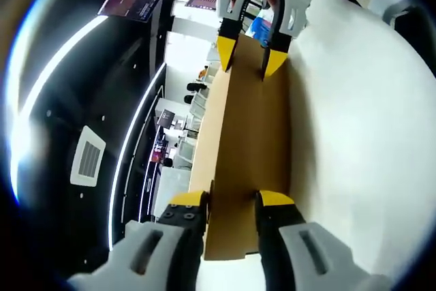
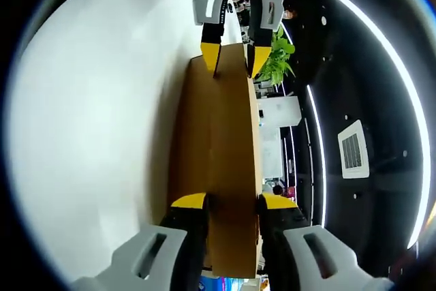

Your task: Operate the shoe box by opening the lid, removing the specified soft item, and placing it in the target area until the item is outside and the box remains undamaged.

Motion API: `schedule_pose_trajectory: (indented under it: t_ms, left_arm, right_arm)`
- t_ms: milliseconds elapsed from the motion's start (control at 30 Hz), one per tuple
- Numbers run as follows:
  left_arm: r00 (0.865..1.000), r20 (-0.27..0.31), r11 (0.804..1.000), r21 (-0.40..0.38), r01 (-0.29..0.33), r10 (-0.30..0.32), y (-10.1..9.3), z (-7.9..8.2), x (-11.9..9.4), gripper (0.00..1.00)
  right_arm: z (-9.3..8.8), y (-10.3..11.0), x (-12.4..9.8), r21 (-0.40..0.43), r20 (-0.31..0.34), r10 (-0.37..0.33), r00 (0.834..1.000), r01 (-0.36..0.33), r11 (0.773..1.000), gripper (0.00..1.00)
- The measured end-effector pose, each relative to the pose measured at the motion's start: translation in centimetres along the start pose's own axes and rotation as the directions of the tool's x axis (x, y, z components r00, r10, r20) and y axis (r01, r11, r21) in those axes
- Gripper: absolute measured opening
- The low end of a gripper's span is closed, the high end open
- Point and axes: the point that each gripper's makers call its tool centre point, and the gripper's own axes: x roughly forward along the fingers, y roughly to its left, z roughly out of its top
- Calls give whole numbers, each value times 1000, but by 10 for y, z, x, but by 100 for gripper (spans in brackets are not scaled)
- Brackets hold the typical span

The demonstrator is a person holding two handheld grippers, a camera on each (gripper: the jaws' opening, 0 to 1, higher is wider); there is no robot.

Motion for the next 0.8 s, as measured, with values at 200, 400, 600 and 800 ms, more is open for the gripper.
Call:
schedule_pose_trajectory:
  t_ms: [200, 400, 600, 800]
  left_arm:
    - [1000, 10, 999, -35, 18, -17, 1, -1, 0, 27]
    - [996, 71, 991, -124, 57, -48, 6, 12, -17, 28]
    - [976, 191, 927, -336, 168, -107, 8, 24, -38, 35]
    - [946, 292, 757, -584, 291, -138, 17, 20, -68, 45]
  right_arm:
    - [0, 0, 0, -1, -2, 2, 1000, -2, 1000, 29]
    - [1, 0, -2, 2, -5, 5, 1000, -5, 1000, 29]
    - [2, 0, -2, 7, -8, 11, 1000, -11, 1000, 29]
    - [3, -1, -2, 31, -12, 15, 1000, -15, 999, 29]
